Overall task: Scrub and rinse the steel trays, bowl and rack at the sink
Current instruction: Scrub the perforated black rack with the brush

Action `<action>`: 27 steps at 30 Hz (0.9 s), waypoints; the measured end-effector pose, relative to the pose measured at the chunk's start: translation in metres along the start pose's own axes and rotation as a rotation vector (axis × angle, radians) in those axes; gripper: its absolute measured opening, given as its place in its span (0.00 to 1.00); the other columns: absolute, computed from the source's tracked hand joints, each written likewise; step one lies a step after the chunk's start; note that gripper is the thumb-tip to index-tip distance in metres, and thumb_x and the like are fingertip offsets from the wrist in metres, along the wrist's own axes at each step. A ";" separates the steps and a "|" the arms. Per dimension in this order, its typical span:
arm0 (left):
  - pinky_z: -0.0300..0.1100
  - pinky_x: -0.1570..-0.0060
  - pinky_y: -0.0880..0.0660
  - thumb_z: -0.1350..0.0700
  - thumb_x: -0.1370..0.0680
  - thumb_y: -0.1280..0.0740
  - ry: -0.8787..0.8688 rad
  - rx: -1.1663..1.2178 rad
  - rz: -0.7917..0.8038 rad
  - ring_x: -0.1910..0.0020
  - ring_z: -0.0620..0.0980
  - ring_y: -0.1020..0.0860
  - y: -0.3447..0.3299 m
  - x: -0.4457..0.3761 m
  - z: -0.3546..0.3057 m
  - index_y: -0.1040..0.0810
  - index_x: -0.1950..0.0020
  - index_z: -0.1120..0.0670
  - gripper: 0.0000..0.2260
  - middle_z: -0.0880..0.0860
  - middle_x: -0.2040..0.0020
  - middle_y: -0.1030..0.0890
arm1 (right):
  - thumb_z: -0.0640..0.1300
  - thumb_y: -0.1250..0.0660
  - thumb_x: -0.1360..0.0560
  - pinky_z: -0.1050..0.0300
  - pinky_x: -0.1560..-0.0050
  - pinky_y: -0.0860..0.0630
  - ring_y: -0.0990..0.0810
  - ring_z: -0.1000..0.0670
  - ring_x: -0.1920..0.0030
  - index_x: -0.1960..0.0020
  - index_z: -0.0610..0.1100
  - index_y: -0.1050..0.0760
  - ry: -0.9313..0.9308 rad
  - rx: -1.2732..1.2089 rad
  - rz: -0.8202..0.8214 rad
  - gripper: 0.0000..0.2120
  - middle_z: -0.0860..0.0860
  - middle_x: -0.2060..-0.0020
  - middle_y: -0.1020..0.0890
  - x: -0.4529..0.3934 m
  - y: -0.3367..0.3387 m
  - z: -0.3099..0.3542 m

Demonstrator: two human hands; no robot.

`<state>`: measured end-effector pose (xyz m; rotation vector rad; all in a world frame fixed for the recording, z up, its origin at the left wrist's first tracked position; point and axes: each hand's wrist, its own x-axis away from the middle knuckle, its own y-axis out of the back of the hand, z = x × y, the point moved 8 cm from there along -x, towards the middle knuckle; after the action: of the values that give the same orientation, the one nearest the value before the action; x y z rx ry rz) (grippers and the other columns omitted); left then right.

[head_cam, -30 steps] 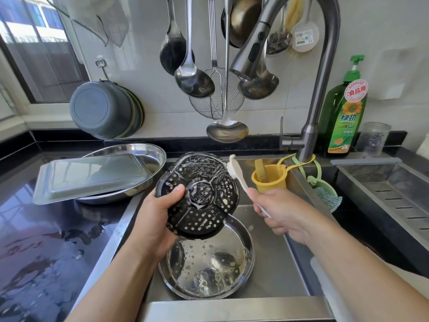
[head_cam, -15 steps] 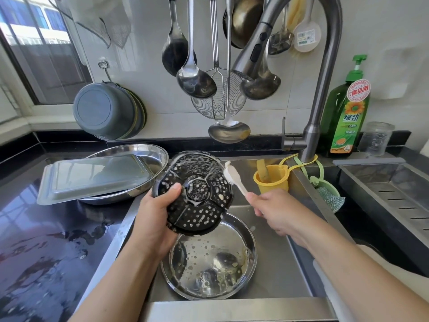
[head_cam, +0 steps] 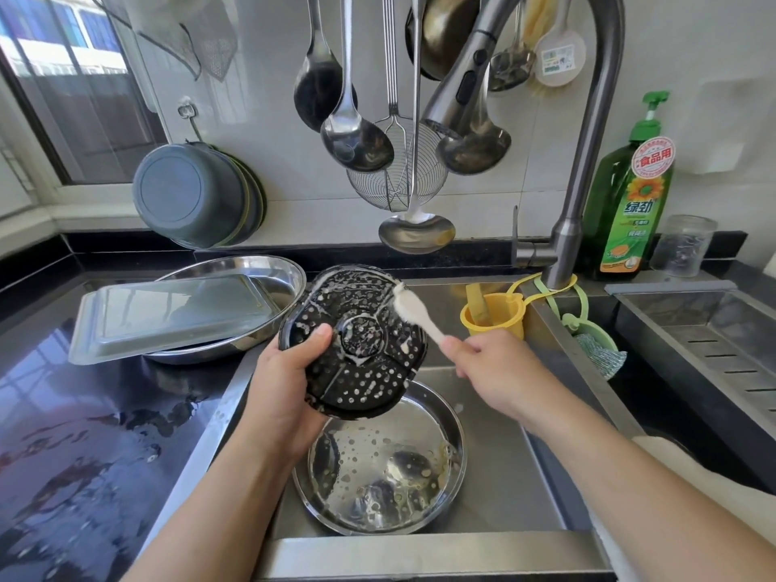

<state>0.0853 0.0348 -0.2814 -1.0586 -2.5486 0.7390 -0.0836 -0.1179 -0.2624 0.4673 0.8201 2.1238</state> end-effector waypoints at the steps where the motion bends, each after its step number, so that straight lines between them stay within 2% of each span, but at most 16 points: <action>1: 0.62 0.37 0.22 0.65 0.17 0.39 0.003 -0.006 0.011 0.39 0.64 0.17 -0.002 0.001 0.001 0.24 0.30 0.60 0.16 0.64 0.38 0.16 | 0.58 0.40 0.17 0.56 0.68 0.36 0.32 0.51 0.71 0.59 0.38 0.21 0.009 -0.012 -0.023 0.25 0.53 0.75 0.30 -0.001 0.003 -0.001; 4: 0.62 0.37 0.23 0.65 0.18 0.39 0.011 0.008 0.008 0.38 0.65 0.18 -0.002 0.000 0.003 0.25 0.29 0.60 0.17 0.64 0.38 0.17 | 0.58 0.39 0.17 0.57 0.69 0.38 0.33 0.53 0.73 0.63 0.43 0.23 0.057 0.050 0.070 0.24 0.57 0.82 0.33 0.005 -0.010 0.003; 6: 0.61 0.37 0.22 0.65 0.17 0.39 0.010 0.016 0.006 0.38 0.64 0.18 0.000 -0.001 0.002 0.25 0.29 0.60 0.17 0.63 0.38 0.17 | 0.58 0.39 0.17 0.57 0.69 0.37 0.33 0.52 0.73 0.62 0.42 0.22 0.059 0.065 0.062 0.24 0.56 0.79 0.31 0.003 -0.011 0.006; 9: 0.59 0.42 0.20 0.65 0.17 0.39 0.018 -0.008 0.016 0.39 0.64 0.17 -0.003 0.000 0.003 0.25 0.29 0.60 0.17 0.64 0.38 0.17 | 0.58 0.40 0.17 0.57 0.69 0.37 0.32 0.51 0.71 0.57 0.37 0.20 0.035 0.041 -0.044 0.26 0.51 0.73 0.29 -0.006 0.006 0.002; 13: 0.59 0.40 0.21 0.64 0.17 0.39 0.007 0.020 -0.015 0.39 0.64 0.17 0.002 -0.001 0.000 0.24 0.30 0.61 0.16 0.64 0.38 0.17 | 0.59 0.38 0.18 0.57 0.68 0.35 0.30 0.52 0.72 0.66 0.46 0.22 0.028 0.122 0.123 0.24 0.55 0.79 0.29 0.005 -0.017 -0.001; 17: 0.60 0.41 0.20 0.64 0.17 0.39 0.019 0.010 -0.012 0.39 0.64 0.17 0.002 -0.001 0.002 0.24 0.30 0.61 0.15 0.63 0.39 0.16 | 0.58 0.39 0.17 0.55 0.67 0.37 0.32 0.49 0.70 0.57 0.36 0.20 0.010 0.090 -0.022 0.26 0.50 0.73 0.29 -0.008 0.003 -0.003; 19: 0.60 0.43 0.19 0.64 0.17 0.39 0.022 -0.009 -0.004 0.40 0.64 0.17 -0.001 0.000 0.004 0.24 0.31 0.61 0.15 0.64 0.39 0.16 | 0.58 0.39 0.17 0.57 0.69 0.38 0.33 0.50 0.72 0.61 0.39 0.22 0.007 0.084 -0.001 0.25 0.53 0.77 0.30 -0.007 0.003 -0.005; 21: 0.61 0.40 0.21 0.65 0.17 0.39 0.010 -0.019 -0.011 0.40 0.65 0.17 0.001 -0.002 0.004 0.24 0.31 0.61 0.15 0.65 0.39 0.17 | 0.58 0.38 0.18 0.57 0.70 0.38 0.32 0.52 0.74 0.66 0.44 0.24 0.019 0.123 0.078 0.24 0.55 0.83 0.32 0.000 -0.011 -0.005; 27: 0.62 0.36 0.23 0.65 0.17 0.39 -0.013 0.006 -0.022 0.38 0.64 0.18 0.004 -0.003 -0.001 0.25 0.29 0.62 0.16 0.64 0.37 0.17 | 0.59 0.38 0.18 0.57 0.68 0.37 0.31 0.52 0.72 0.67 0.45 0.24 -0.009 0.105 0.088 0.25 0.56 0.85 0.33 -0.003 -0.008 -0.010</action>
<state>0.0897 0.0352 -0.2829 -1.0255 -2.5628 0.7499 -0.0827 -0.1206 -0.2751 0.5766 0.9241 2.1653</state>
